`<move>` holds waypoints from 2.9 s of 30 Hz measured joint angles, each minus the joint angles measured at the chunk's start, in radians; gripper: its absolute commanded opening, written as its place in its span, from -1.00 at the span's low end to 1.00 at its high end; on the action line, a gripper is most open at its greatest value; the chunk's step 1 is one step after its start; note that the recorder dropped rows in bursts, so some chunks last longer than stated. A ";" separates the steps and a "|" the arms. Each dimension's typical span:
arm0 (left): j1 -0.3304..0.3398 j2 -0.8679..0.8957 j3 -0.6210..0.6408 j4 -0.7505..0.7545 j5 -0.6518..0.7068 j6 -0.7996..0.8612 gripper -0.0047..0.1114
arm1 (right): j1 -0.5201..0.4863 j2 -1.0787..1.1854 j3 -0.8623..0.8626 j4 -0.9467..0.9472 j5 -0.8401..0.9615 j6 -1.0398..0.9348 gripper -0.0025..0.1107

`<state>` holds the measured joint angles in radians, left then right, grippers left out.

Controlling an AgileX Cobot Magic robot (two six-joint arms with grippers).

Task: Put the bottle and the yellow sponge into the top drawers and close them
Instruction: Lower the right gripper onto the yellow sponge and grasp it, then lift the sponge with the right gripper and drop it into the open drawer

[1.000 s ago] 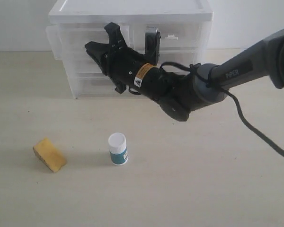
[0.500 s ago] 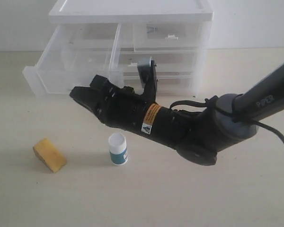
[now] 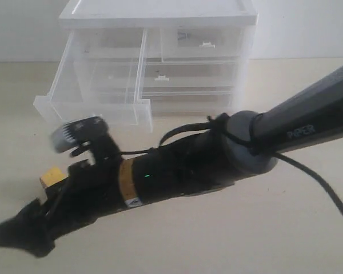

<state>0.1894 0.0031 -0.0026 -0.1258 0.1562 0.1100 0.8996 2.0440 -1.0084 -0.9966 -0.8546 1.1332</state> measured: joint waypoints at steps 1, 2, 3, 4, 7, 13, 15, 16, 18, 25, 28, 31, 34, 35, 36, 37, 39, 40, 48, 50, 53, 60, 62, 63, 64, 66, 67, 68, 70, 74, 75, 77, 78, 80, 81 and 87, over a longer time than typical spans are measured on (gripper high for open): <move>0.000 0.000 0.000 0.000 0.000 0.000 -0.85 | 0.034 0.000 -0.041 -0.049 0.108 0.005 0.74; 0.000 0.000 0.000 0.000 0.000 0.000 -0.85 | 0.069 0.000 -0.081 -0.093 0.225 0.004 0.74; 0.000 0.000 0.000 0.000 0.000 0.000 -0.85 | 0.097 0.000 -0.117 -0.123 0.320 0.004 0.74; 0.000 0.000 0.000 0.000 0.000 0.000 -0.85 | 0.130 0.000 -0.148 -0.150 0.435 -0.002 0.74; 0.000 0.000 0.000 0.000 0.000 0.000 -0.85 | 0.192 0.000 -0.213 -0.182 0.686 -0.046 0.74; 0.000 0.000 0.000 0.000 0.000 0.000 -0.85 | 0.182 0.055 -0.300 -0.186 0.819 -0.089 0.74; 0.000 0.000 0.000 0.000 0.000 0.000 -0.85 | 0.168 0.097 -0.332 -0.186 0.824 -0.092 0.73; 0.000 0.000 0.000 0.000 0.000 0.000 -0.85 | 0.164 0.122 -0.352 -0.188 0.828 -0.094 0.73; 0.000 0.000 0.000 0.000 0.000 0.000 -0.85 | 0.155 0.168 -0.394 -0.190 0.833 -0.103 0.67; 0.000 0.000 0.000 0.000 0.000 0.000 -0.85 | 0.137 0.236 -0.451 -0.191 0.836 -0.091 -0.91; 0.000 0.000 0.000 0.000 0.000 0.000 -0.85 | 0.183 0.133 -0.379 -0.189 0.842 -0.003 -0.91; 0.000 0.000 0.000 0.000 0.000 0.000 -0.85 | 0.257 -0.089 -0.211 -0.187 0.825 0.003 -0.91; 0.000 0.000 0.000 0.000 0.000 0.000 -0.85 | 0.245 -0.378 -0.091 -0.191 0.871 -0.050 -0.91; 0.000 0.000 0.000 0.000 0.000 0.000 -0.85 | 0.190 -0.444 -0.112 -0.193 0.891 -0.077 -0.91; 0.000 0.000 0.000 0.000 0.000 0.000 -0.85 | 0.150 -0.462 -0.141 -0.193 0.893 -0.085 -0.91; 0.000 0.000 0.000 0.000 0.000 0.000 -0.85 | 0.073 -0.458 -0.182 -0.193 0.885 -0.092 -0.91; 0.000 0.000 0.000 0.000 0.000 0.000 -0.85 | -0.023 -0.383 -0.253 -0.194 0.855 -0.098 -0.91; 0.000 0.000 0.000 0.000 0.000 0.000 -0.85 | -0.038 -0.355 -0.271 -0.193 0.855 -0.098 -0.91; 0.000 0.000 0.000 0.000 0.000 0.000 -0.85 | -0.060 -0.142 -0.411 -0.194 0.986 -0.103 -0.63; 0.000 0.000 0.000 0.000 0.000 0.000 -0.85 | -0.060 -0.128 -0.418 -0.194 1.003 -0.103 -0.35; 0.000 0.000 0.000 0.000 0.000 0.000 -0.85 | -0.060 -0.117 -0.416 -0.194 1.011 -0.103 0.11; 0.000 0.000 0.000 0.000 0.000 0.000 -0.85 | -0.041 -0.150 -0.423 -0.169 1.041 -0.106 0.10; 0.000 0.000 0.000 0.000 0.000 0.000 -0.85 | -0.016 -0.183 -0.413 -0.160 1.089 -0.126 -0.23; 0.000 0.000 0.000 0.000 0.000 0.000 -0.85 | 0.002 -0.212 -0.397 -0.146 1.119 -0.155 -0.40; 0.000 0.000 0.000 0.000 0.000 0.000 -0.85 | 0.023 -0.231 -0.382 -0.134 1.132 -0.179 -0.57; 0.000 0.000 0.000 0.000 0.000 0.000 -0.85 | 0.070 -0.270 -0.337 -0.112 1.140 -0.244 -0.96; 0.000 0.000 0.000 0.000 0.000 0.000 -0.85 | 0.099 -0.284 -0.310 -0.103 1.137 -0.270 -0.95; 0.000 0.000 0.000 0.000 0.000 0.000 -0.85 | 0.128 -0.290 -0.283 -0.096 1.127 -0.287 -0.95; 0.000 0.000 0.000 0.000 0.000 0.000 -0.85 | 0.169 -0.290 -0.238 -0.096 1.104 -0.309 -0.96; 0.000 0.000 0.000 0.000 0.000 0.000 -0.85 | 0.192 -0.247 -0.193 -0.119 1.112 -0.324 -0.96; 0.000 0.000 0.000 0.000 0.000 0.000 -0.85 | 0.192 -0.234 -0.193 -0.139 1.131 -0.324 -0.96; 0.000 0.000 0.000 0.000 0.000 0.000 -0.85 | 0.189 -0.217 -0.193 -0.189 1.168 -0.322 -0.96; 0.000 0.000 0.000 0.000 0.000 0.000 -0.85 | 0.189 -0.212 -0.193 -0.220 1.188 -0.315 -0.96; 0.000 0.000 0.000 0.000 0.000 0.000 -0.85 | 0.186 -0.210 -0.193 -0.286 1.222 -0.282 -0.96; 0.000 0.000 0.000 0.000 0.000 0.000 -0.85 | 0.182 -0.210 -0.193 -0.322 1.233 -0.263 -0.96; 0.000 0.000 0.000 0.000 0.001 0.000 -0.85 | 0.147 -0.199 -0.203 -0.401 1.240 -0.192 -0.96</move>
<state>0.1894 0.0031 -0.0026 -0.1258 0.1577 0.1100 1.0468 1.8452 -1.2111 -1.3977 0.3849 0.9417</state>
